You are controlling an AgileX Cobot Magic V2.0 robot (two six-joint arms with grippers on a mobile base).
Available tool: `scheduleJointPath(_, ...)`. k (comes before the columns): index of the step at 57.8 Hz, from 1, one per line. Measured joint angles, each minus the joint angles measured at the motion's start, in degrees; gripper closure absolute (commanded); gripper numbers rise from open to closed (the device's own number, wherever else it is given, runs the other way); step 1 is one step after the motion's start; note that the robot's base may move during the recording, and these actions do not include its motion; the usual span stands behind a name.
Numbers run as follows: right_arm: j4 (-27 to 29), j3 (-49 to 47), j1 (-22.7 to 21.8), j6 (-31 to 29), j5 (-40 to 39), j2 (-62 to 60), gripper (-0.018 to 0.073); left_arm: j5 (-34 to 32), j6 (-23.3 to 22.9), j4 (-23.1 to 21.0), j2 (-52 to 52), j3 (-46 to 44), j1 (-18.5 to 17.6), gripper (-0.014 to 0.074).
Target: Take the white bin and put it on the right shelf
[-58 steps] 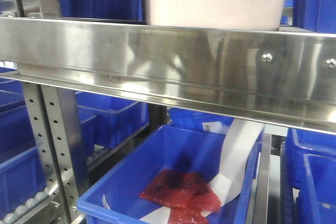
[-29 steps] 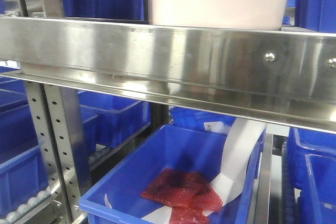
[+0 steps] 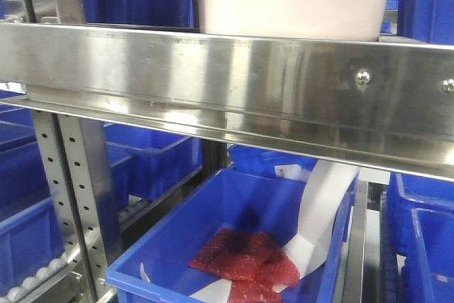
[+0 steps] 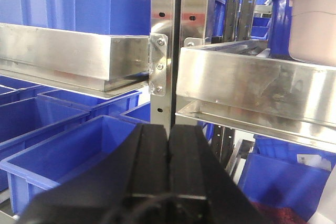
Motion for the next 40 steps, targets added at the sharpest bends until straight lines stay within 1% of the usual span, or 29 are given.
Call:
scheduleJointPath(28, 0.0, 0.0, 0.0, 0.0, 0.0, 0.0, 0.0486, -0.09, 0.0, 0.0, 0.0, 0.0, 0.0, 0.0715)
scheduleJointPath(32, 0.0, 0.13, 0.77, 0.0, 0.0, 0.12, 0.0486, -0.09, 0.0, 0.0, 0.0, 0.0, 0.0, 0.0715)
scheduleJointPath(36, -0.29, 1.09, 2.44, 0.0, 0.0, 0.22, 0.0486, -0.09, 0.0, 0.0, 0.0, 0.0, 0.0, 0.0715)
scheduleJointPath(40, -3.05, 2.86, 4.6, 0.51, -0.22, 0.26, 0.0486, -0.09, 0.0, 0.0, 0.0, 0.0, 0.0, 0.0715)
